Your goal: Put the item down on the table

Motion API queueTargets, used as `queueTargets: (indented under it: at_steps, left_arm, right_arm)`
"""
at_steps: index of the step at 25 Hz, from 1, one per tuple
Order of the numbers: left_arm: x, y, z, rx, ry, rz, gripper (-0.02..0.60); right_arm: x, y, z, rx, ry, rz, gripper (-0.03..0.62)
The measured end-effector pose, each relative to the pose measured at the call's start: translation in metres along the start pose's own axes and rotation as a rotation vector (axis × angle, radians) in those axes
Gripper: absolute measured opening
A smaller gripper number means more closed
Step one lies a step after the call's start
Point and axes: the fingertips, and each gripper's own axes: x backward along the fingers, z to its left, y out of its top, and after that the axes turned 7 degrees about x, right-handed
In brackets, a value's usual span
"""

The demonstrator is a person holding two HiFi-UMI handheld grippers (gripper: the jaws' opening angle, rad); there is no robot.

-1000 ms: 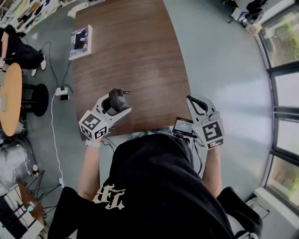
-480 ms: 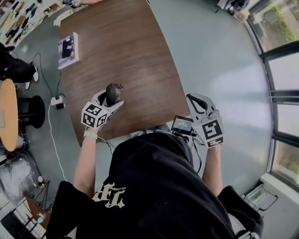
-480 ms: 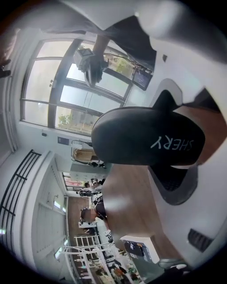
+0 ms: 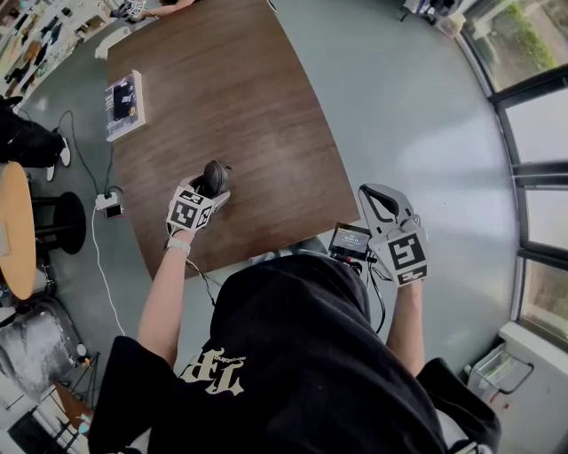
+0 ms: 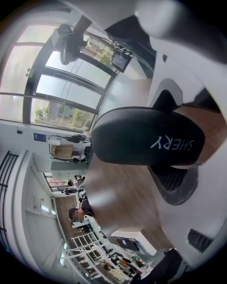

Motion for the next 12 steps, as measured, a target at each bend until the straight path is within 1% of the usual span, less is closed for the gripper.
queueTargets:
  at_steps: [4, 10, 12]
  left_arm:
    - [-0.022, -0.024, 0.011, -0.039, 0.042, 0.103, 0.351]
    - [-0.048, -0.041, 0.023, -0.130, 0.104, 0.205, 0.351]
    - [-0.055, -0.050, 0.028, -0.159, 0.128, 0.275, 0.351]
  right_arm:
    - [0.001, -0.002, 0.000, -0.007, -0.007, 0.010, -0.012]
    - [0.006, -0.010, -0.004, -0.020, -0.022, 0.034, -0.012]
    - [0.009, -0.010, -0.007, -0.030, -0.038, 0.031, -0.012]
